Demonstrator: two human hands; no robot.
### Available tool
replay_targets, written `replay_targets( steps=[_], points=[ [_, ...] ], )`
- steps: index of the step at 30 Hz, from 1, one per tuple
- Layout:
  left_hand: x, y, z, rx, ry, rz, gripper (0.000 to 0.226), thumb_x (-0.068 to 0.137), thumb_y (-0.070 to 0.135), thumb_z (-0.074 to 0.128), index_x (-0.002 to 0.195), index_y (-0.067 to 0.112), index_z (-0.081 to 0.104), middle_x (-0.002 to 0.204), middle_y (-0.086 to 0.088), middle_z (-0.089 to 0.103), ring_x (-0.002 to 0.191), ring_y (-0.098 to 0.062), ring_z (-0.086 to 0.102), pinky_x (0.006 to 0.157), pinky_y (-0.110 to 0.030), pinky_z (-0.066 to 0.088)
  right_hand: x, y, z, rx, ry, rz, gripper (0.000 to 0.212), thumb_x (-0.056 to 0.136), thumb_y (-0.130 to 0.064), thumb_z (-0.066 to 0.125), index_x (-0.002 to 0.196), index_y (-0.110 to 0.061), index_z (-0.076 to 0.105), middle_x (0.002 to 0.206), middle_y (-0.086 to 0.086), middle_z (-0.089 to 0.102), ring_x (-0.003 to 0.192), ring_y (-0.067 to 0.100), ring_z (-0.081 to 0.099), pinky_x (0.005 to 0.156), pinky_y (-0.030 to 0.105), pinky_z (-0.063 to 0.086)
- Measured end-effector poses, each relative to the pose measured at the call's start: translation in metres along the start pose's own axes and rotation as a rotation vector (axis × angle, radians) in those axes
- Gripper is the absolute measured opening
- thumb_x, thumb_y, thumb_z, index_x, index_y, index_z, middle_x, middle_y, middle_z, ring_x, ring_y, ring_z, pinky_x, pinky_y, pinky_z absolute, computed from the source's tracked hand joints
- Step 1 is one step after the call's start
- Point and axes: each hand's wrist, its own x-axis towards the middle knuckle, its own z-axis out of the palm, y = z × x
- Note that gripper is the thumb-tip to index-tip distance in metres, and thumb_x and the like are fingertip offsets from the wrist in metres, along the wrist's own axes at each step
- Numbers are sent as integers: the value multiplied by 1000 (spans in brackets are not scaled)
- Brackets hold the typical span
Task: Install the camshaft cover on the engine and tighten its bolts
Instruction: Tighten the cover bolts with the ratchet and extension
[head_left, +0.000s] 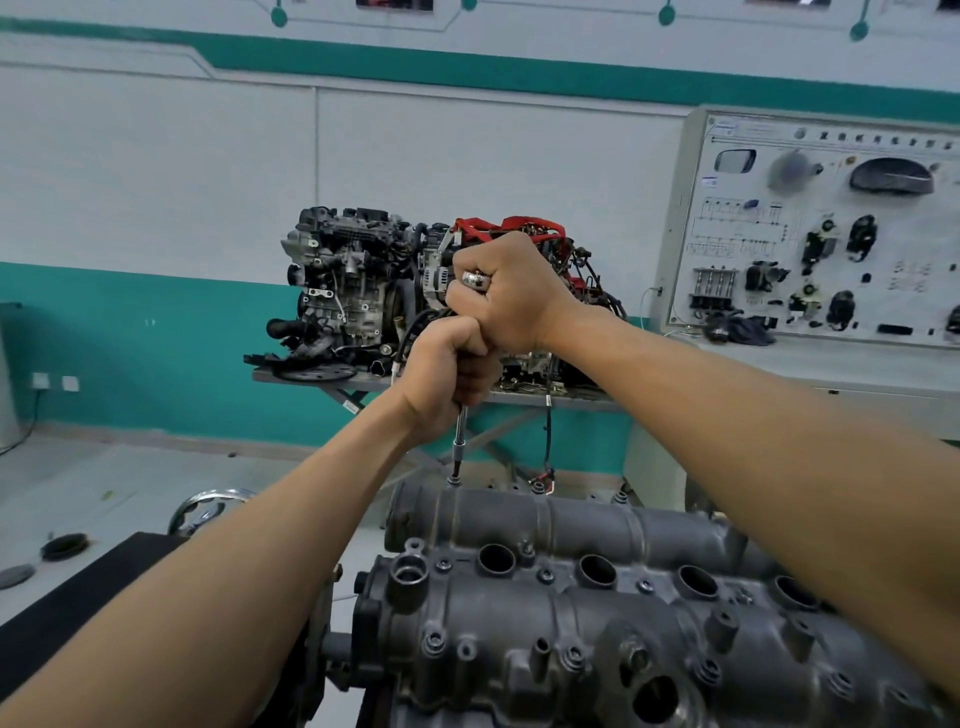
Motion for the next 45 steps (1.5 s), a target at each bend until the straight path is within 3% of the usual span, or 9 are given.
replay_targets(
  steps=[6, 13, 18, 24, 27, 32, 39, 43, 45],
  points=[
    [-5, -6, -4, -17, 24, 29, 20, 60, 11, 40, 63, 19, 23, 51, 5, 23, 52, -14, 11, 45, -24, 10, -3, -6, -2, -94, -51, 96, 32, 79, -15, 56, 55, -8, 36, 50, 2, 29, 50, 14, 21, 50, 30, 20],
    [-5, -23, 2, 291, 163, 105, 16, 72, 11, 54, 68, 15, 39, 55, 7, 35, 49, -9, 26, 46, -23, 24, 8, -28, -1, -733, -194, 385, 17, 89, -14, 51, 73, -17, 49, 67, 0, 41, 57, 19, 42, 51, 32, 32],
    [6, -24, 6, 244, 387, 97, 56, 83, -3, 60, 35, 22, 45, 35, 13, 30, 37, -6, 18, 41, -20, 16, 11, -34, 3, -679, -188, 236, 18, 85, -28, 58, 75, -17, 49, 65, -4, 39, 63, 22, 44, 57, 34, 33],
    [3, -19, -5, 127, -40, -4, 63, 90, -12, 53, 44, 25, 32, 43, 7, 23, 37, -8, 16, 43, -19, 12, -19, 0, 8, -144, 180, 56, 34, 90, -31, 59, 72, -3, 62, 67, 9, 60, 72, 23, 51, 79, 43, 40],
    [2, -16, -11, 94, -72, -39, 63, 88, -16, 47, 43, 24, 33, 42, 8, 24, 36, -6, 18, 43, -17, 13, -18, -1, 9, -108, 96, 38, 32, 96, -32, 51, 91, -2, 62, 76, 10, 60, 72, 25, 52, 74, 43, 43],
    [0, -20, -8, 88, -9, -7, 63, 89, -15, 50, 43, 25, 32, 45, 7, 23, 37, -7, 18, 42, -19, 12, -17, -3, -3, -451, -32, -10, 32, 103, -43, 40, 85, -16, 42, 54, -9, 39, 46, 11, 37, 60, 32, 25],
    [-2, -21, -4, 154, 69, 14, 61, 90, -12, 53, 52, 27, 26, 47, 7, 24, 40, -10, 20, 42, -22, 15, -12, -12, -4, -649, 0, 125, 46, 103, -49, 33, 65, -23, 30, 54, -7, 38, 45, 10, 35, 47, 30, 16],
    [-19, -25, -22, 599, -28, -36, 31, 94, 16, 66, 69, 14, 49, 61, 0, 46, 54, -14, 43, 52, -23, 40, -11, -7, -3, -578, -21, 162, 47, 102, -53, 34, 65, -24, 30, 56, -5, 42, 48, 11, 36, 50, 31, 26],
    [-33, -29, -41, 850, -105, -129, 24, 93, 34, 68, 80, 14, 64, 67, 4, 58, 58, -8, 51, 57, -21, 43, -12, -1, -4, -520, -54, 189, 45, 102, -55, 32, 67, -25, 32, 59, -6, 44, 52, 8, 34, 70, 38, 38]
  ],
)
